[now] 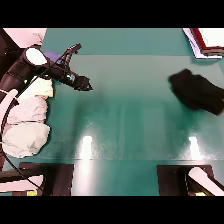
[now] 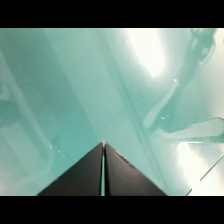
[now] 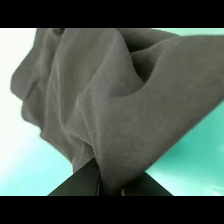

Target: Fold the shirts.

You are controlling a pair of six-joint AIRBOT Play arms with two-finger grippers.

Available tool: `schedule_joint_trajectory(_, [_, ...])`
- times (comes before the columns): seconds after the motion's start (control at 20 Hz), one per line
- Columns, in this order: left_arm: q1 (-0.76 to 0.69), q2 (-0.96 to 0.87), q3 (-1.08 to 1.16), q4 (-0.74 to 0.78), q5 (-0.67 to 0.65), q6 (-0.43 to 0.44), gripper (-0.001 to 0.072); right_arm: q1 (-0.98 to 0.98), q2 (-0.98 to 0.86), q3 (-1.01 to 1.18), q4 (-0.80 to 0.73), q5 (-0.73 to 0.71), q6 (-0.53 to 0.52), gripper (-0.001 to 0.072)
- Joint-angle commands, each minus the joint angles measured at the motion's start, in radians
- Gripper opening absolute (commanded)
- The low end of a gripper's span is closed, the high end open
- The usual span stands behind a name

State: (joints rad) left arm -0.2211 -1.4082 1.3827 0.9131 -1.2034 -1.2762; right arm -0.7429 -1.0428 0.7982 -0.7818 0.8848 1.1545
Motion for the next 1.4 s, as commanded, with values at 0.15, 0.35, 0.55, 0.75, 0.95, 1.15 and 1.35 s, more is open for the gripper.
schedule_joint_trajectory(0.15, [-0.004, 0.001, 0.001, -0.012, 0.001, -0.007, 0.0024, -0.229, 0.005, -0.029, -0.139, 0.074, 0.008, 0.0016])
schedule_joint_trajectory(0.35, [-0.004, 0.001, 0.001, -0.01, -0.006, -0.006, 0.0024, -0.295, 0.003, 0.059, -0.323, 0.198, 0.007, 0.0465])
schedule_joint_trajectory(0.55, [-0.004, 0.0, 0.001, -0.008, -0.006, -0.006, 0.0023, -0.353, 0.003, 0.231, -0.407, 0.301, 0.008, 0.0459])
schedule_joint_trajectory(0.75, [-0.004, 0.001, 0.001, -0.008, 0.049, -0.007, 0.0024, -0.194, 0.003, 0.284, -0.18, 0.306, 0.008, 0.045])
schedule_joint_trajectory(0.95, [-0.004, 0.001, 0.001, -0.009, 0.041, -0.007, 0.0024, 0.175, 0.003, 0.284, -0.12, 0.317, 0.008, 0.0423])
schedule_joint_trajectory(1.15, [-0.004, 0.001, 0.001, -0.009, 0.044, -0.007, 0.0024, 0.5, 0.003, 0.285, -0.135, 0.263, 0.008, 0.0016])
schedule_joint_trajectory(1.35, [-0.004, 0.001, 0.001, -0.009, 0.044, -0.007, 0.0024, 0.686, 0.003, 0.285, -0.137, 0.216, 0.008, 0.0016])
